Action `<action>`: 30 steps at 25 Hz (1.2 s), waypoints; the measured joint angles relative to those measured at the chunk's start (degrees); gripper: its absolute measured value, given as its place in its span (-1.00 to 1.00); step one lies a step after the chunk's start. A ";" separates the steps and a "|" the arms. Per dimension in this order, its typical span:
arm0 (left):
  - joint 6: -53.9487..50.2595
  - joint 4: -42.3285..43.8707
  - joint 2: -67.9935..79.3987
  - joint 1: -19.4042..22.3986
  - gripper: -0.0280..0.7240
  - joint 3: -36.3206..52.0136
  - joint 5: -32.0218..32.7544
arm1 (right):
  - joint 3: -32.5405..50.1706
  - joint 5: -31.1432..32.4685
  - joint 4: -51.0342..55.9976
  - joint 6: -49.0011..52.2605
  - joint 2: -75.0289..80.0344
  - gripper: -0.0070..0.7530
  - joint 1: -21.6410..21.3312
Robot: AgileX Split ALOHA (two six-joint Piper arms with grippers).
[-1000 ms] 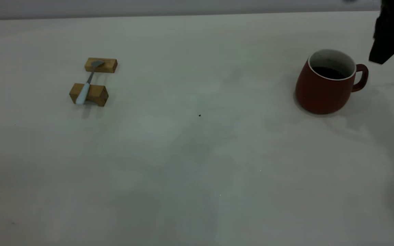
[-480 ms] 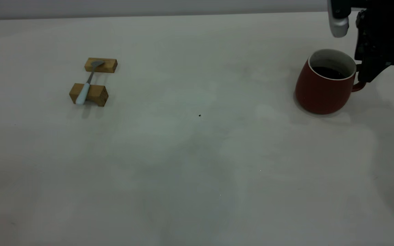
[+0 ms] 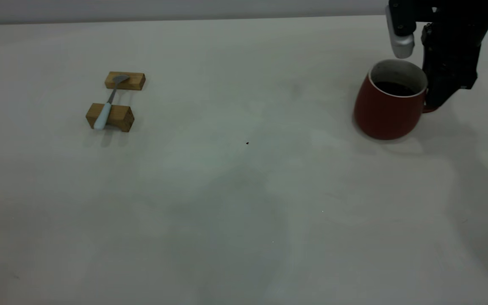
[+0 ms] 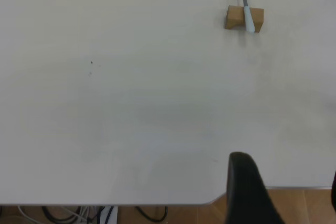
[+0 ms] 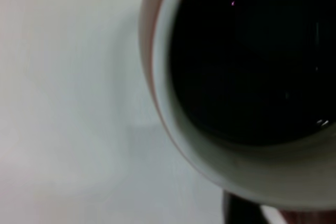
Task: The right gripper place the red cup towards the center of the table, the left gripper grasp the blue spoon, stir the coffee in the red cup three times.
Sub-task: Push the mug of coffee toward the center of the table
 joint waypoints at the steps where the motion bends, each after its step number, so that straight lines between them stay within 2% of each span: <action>1: 0.00 0.00 0.00 0.00 0.30 0.00 0.00 | 0.00 0.06 0.59 0.00 0.00 -0.07 0.04; 4: 0.00 0.00 0.00 0.00 0.30 0.00 0.00 | 0.00 1.06 2.03 0.04 0.00 -0.44 0.04; 5: 0.00 0.00 0.00 0.00 0.30 0.00 0.00 | 0.00 1.50 2.57 0.56 0.00 -0.50 0.12; 12: -0.35 0.00 0.00 0.00 0.30 0.00 0.00 | 0.00 1.80 2.38 5.97 0.00 -0.51 2.53; 24: -0.35 0.00 0.00 0.00 0.30 0.00 0.00 | -0.07 0.69 2.17 17.63 0.02 -0.51 15.80; 30: -0.35 0.00 0.00 0.00 0.30 0.00 0.00 | -2.81 0.40 1.31 22.35 0.63 -0.51 20.61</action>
